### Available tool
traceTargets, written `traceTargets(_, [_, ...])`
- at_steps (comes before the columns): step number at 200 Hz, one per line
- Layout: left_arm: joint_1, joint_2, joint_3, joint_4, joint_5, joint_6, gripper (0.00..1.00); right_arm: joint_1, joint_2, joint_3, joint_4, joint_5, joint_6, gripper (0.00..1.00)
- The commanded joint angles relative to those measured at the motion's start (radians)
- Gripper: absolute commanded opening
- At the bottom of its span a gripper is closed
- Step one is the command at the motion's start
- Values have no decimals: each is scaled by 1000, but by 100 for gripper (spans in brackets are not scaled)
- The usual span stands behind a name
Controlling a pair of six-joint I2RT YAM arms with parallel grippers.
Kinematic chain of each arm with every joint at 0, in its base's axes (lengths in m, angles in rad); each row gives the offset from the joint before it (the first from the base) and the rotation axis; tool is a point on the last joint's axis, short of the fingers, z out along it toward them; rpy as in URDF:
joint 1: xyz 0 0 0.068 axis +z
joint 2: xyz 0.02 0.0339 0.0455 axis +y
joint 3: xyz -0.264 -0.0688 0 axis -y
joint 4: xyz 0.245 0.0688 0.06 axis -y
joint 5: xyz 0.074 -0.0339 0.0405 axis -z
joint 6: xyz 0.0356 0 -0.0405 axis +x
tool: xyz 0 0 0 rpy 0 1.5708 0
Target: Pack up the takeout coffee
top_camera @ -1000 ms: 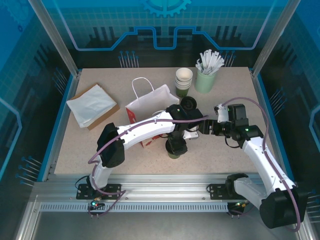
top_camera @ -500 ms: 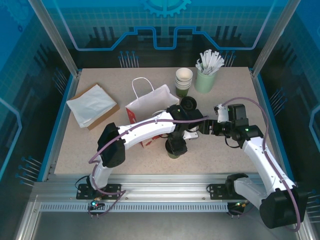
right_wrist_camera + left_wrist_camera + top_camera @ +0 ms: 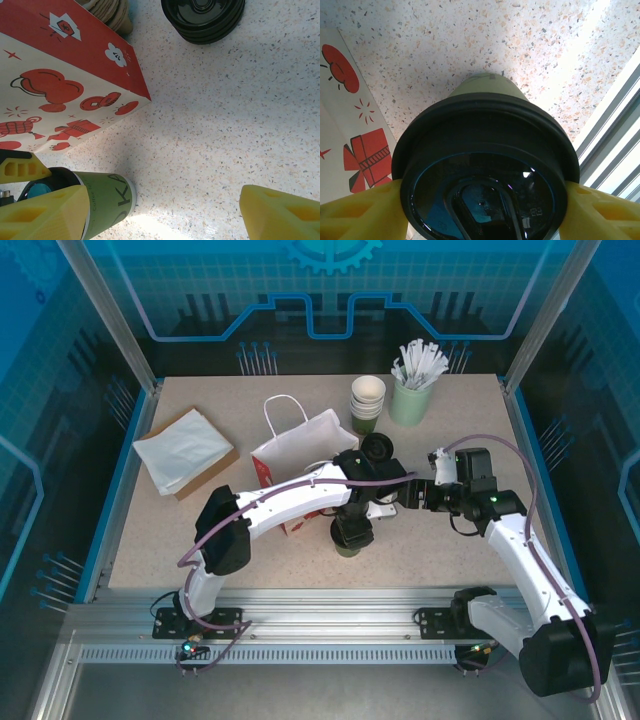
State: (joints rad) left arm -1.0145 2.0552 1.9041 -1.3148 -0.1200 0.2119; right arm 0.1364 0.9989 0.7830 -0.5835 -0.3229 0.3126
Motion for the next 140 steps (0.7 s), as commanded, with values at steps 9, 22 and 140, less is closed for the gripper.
traceTargets(9, [1,-4,14,-60,-51,-27,61,-15,-2,-7,0,-26,-12,80])
traceTargets(22, [0,-23,16,-70,-45,-43,57,-15,-3,-5,-1,-26,-12,80])
traceTargets(140, [-16,-311,209,-105,154,-25,44,-17,-68,90,-88,50,-4,80])
